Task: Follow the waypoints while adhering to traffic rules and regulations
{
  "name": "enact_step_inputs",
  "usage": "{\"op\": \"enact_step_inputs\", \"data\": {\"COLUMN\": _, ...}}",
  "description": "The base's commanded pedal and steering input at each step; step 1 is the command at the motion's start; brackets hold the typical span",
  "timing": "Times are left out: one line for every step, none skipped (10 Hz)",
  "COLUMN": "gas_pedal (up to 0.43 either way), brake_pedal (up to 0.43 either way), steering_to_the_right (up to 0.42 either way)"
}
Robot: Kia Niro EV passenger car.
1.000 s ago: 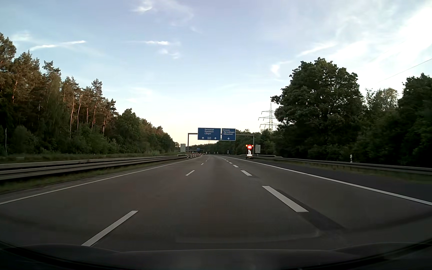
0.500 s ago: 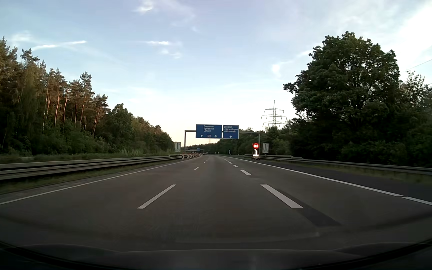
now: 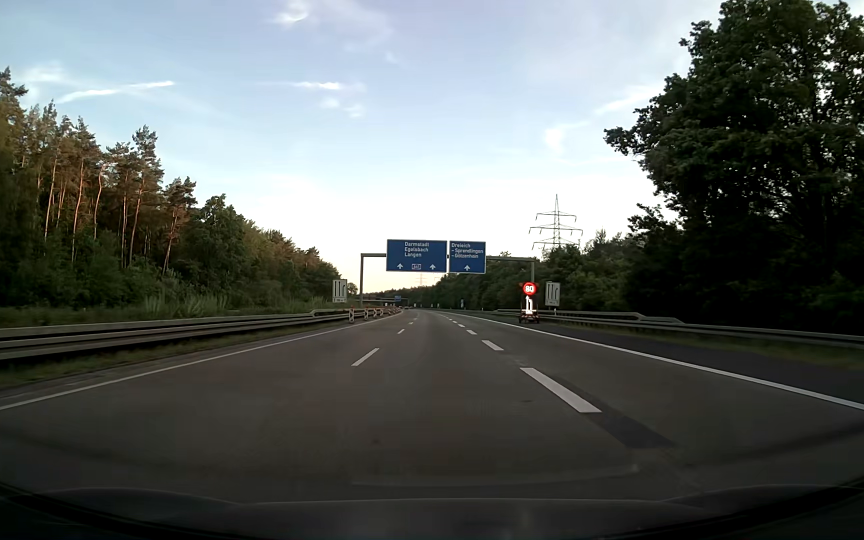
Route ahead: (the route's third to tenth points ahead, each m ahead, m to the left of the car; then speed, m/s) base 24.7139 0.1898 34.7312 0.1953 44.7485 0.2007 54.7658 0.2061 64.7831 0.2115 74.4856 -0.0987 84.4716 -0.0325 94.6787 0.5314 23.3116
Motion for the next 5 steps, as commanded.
{"op": "enact_step_inputs", "data": {"gas_pedal": 0.118, "brake_pedal": 0.0, "steering_to_the_right": 0.0}}
{"op": "enact_step_inputs", "data": {"gas_pedal": 0.11, "brake_pedal": 0.0, "steering_to_the_right": 0.0}}
{"op": "enact_step_inputs", "data": {"gas_pedal": 0.11, "brake_pedal": 0.0, "steering_to_the_right": 0.0}}
{"op": "enact_step_inputs", "data": {"gas_pedal": 0.11, "brake_pedal": 0.0, "steering_to_the_right": 0.0}}
{"op": "enact_step_inputs", "data": {"gas_pedal": 0.11, "brake_pedal": 0.0, "steering_to_the_right": 0.0}}
